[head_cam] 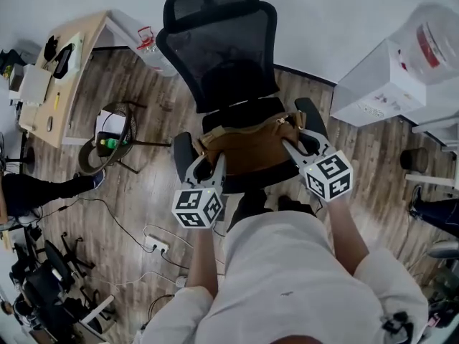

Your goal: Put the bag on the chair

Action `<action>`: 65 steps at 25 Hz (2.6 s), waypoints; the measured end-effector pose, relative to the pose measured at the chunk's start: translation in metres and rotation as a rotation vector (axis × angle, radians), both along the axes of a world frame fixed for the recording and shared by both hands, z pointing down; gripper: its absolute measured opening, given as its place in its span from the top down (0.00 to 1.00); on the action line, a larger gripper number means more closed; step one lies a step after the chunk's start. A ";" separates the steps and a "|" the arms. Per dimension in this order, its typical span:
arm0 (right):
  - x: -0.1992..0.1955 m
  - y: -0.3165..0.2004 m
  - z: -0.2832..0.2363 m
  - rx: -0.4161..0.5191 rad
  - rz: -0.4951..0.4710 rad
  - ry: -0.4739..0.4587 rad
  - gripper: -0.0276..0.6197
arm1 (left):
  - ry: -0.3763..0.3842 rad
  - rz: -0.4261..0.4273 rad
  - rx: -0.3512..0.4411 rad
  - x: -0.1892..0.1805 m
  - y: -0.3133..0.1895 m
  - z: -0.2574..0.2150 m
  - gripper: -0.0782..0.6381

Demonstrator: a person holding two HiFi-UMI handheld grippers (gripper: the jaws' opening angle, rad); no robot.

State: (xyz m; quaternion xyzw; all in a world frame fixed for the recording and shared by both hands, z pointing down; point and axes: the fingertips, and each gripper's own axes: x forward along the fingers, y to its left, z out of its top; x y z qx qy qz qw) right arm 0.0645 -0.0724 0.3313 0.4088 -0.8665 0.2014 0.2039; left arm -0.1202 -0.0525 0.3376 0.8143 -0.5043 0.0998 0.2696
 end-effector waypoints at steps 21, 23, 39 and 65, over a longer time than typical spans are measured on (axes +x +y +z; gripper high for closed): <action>-0.015 -0.047 0.073 -0.137 0.078 0.026 0.77 | -0.011 0.124 -0.114 -0.017 -0.059 0.067 0.75; -0.016 -0.050 0.081 -0.147 0.068 0.030 0.77 | -0.013 0.118 -0.129 -0.019 -0.060 0.075 0.75; -0.015 -0.072 0.159 -0.243 0.026 0.027 0.77 | -0.023 0.063 -0.203 -0.019 -0.076 0.147 0.75; -0.017 -0.118 0.274 -0.288 0.028 0.006 0.77 | -0.017 -0.021 -0.261 -0.022 -0.111 0.262 0.75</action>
